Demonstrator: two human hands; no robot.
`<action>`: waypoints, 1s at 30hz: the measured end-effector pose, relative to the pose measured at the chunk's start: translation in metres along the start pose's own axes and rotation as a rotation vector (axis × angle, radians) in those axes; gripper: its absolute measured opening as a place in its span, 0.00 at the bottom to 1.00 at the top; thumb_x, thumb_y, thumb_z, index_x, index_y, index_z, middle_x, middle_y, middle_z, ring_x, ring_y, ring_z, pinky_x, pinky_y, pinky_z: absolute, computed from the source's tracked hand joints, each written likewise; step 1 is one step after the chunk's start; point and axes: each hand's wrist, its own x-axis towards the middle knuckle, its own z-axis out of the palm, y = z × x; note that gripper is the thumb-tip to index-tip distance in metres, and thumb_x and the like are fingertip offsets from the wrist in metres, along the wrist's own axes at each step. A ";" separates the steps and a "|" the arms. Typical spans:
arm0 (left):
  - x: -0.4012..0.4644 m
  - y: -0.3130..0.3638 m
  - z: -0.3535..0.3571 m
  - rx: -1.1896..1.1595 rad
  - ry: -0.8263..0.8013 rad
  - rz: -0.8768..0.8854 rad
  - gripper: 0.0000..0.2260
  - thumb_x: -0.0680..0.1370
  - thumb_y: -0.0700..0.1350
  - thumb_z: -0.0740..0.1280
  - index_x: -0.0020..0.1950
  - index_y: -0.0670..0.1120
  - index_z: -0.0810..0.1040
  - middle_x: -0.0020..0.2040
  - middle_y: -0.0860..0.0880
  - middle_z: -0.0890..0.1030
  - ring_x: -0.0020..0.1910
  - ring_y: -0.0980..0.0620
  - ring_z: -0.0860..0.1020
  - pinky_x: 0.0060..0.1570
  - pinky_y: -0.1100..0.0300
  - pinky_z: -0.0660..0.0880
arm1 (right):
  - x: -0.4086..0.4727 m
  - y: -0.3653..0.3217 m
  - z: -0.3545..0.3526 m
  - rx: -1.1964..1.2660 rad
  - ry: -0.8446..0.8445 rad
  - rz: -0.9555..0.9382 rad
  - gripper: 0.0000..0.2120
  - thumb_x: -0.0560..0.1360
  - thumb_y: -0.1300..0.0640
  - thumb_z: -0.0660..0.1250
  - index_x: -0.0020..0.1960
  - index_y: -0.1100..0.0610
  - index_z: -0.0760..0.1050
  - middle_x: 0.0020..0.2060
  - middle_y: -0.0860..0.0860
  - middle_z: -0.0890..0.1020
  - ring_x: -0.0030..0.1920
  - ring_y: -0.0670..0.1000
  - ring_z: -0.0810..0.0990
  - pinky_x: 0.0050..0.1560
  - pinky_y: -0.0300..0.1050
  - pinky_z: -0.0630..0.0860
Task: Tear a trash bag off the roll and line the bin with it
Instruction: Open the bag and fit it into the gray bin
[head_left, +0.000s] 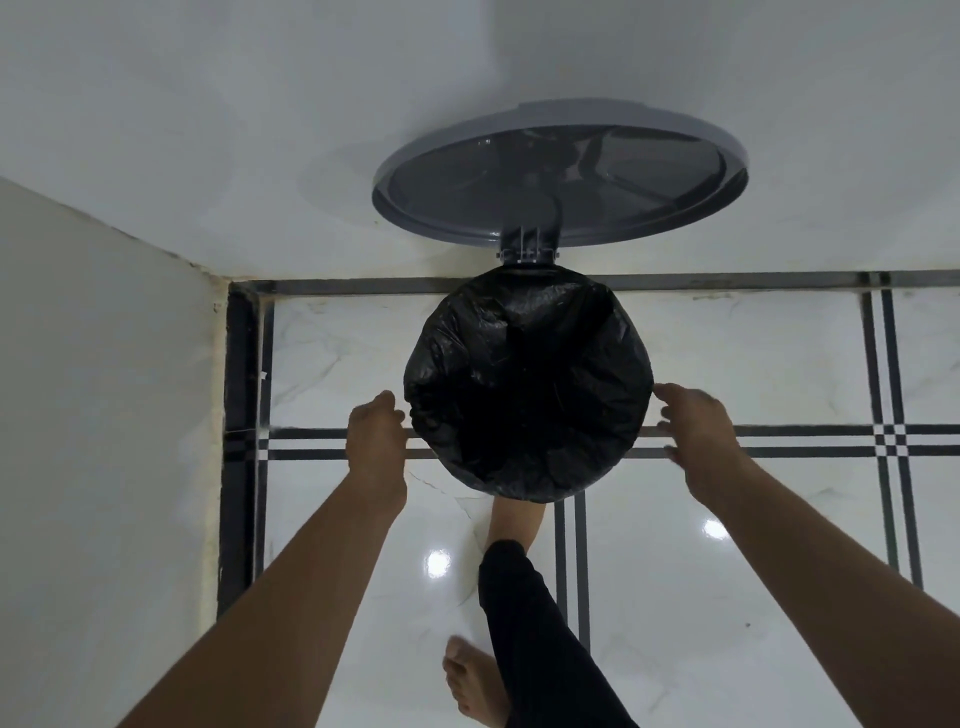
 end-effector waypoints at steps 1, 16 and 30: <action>-0.011 0.002 0.002 0.101 0.048 0.175 0.05 0.79 0.51 0.63 0.50 0.50 0.75 0.47 0.52 0.78 0.50 0.44 0.77 0.49 0.53 0.71 | -0.011 -0.004 0.000 -0.091 0.048 -0.156 0.12 0.76 0.49 0.67 0.57 0.51 0.80 0.58 0.49 0.83 0.58 0.53 0.82 0.61 0.52 0.77; -0.136 0.181 0.044 1.243 -0.229 1.593 0.25 0.87 0.55 0.51 0.82 0.45 0.64 0.74 0.40 0.75 0.70 0.37 0.74 0.67 0.43 0.73 | -0.132 -0.193 -0.022 -0.911 -0.177 -1.249 0.25 0.86 0.43 0.55 0.76 0.56 0.71 0.70 0.59 0.76 0.70 0.60 0.75 0.66 0.45 0.69; -0.101 0.029 -0.023 1.321 -0.273 1.690 0.27 0.83 0.54 0.61 0.74 0.37 0.75 0.72 0.35 0.76 0.69 0.33 0.76 0.69 0.39 0.74 | -0.123 -0.034 -0.014 -1.219 -0.176 -1.222 0.39 0.78 0.43 0.71 0.77 0.69 0.66 0.76 0.68 0.68 0.76 0.68 0.68 0.76 0.62 0.66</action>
